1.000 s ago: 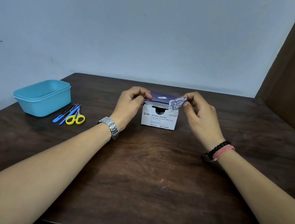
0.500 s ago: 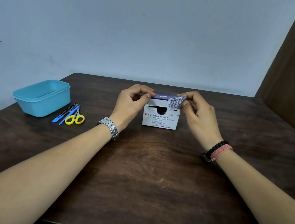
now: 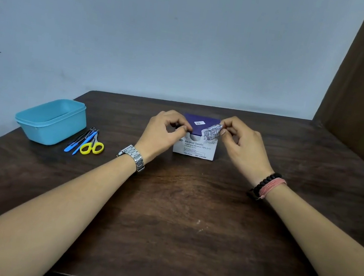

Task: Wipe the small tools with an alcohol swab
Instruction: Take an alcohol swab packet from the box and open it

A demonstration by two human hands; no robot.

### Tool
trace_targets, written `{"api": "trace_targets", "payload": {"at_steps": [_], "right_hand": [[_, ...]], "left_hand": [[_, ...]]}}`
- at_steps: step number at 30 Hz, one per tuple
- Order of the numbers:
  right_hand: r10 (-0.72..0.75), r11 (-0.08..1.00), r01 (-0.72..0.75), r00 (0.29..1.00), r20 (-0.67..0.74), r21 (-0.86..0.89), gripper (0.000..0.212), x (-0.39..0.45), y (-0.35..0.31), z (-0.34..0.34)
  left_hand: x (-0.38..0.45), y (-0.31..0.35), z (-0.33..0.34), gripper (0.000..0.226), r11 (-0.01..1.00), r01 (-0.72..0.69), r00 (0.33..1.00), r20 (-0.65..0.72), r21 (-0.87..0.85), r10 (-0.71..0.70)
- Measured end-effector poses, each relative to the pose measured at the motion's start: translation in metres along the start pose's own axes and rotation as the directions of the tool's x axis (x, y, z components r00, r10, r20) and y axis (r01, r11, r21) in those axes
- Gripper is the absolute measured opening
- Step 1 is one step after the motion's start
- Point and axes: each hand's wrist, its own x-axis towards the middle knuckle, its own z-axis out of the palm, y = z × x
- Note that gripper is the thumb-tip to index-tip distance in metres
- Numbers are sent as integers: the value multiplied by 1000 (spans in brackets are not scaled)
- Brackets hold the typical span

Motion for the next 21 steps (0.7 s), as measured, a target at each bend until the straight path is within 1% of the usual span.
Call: {"api": "trace_targets", "payload": {"at_steps": [2,4,5,6,8,9,11,14,17,19,20,21], "right_hand": [[24,1000,-24,1000,0,11,9,0,-1,1],[64,996,-63,998,-19,60,9,1,-1,1],[91,992,-88,995,-34,95,9,1,-2,1],[125,984,-117,991,-53,134,9,2,-2,0],[203,959,-182,976,-78,215,12,4,1,-1],[232,946,-205,969,-81,251,15,5,2,-2],[268,929,-233,959,-89,288,20,6,5,-3],[260,940,-229,961,-95,251,12,7,7,-4],[182,971,-163,978,-105,173,11,7,2,-5],[122,986,-106,985,-125,127,9,6,-4,-4],[94,991,-79,986,-136,107,8,5,-6,-2],[65,995,-52,987,-144,88,7,4,-8,0]], "left_hand": [[1,-1,0,12,1000,-4,1000,22,11,4],[2,-5,-1,11,1000,26,998,62,0,-26],[1,-7,-2,15,998,59,993,103,-24,-56],[0,-8,-3,24,993,99,984,152,-58,-89],[-1,-9,-5,47,973,191,954,257,-128,-153],[-2,-8,-6,56,962,229,939,296,-150,-178],[0,-8,-5,66,949,269,921,332,-165,-203],[1,-8,-3,72,944,281,921,324,-173,-215],[2,-14,0,79,942,282,922,323,-184,-213],[4,-16,4,76,979,190,947,277,-76,-162],[5,-14,6,70,992,124,968,225,-40,-112],[5,-8,7,61,996,75,982,177,-52,-65]]}}
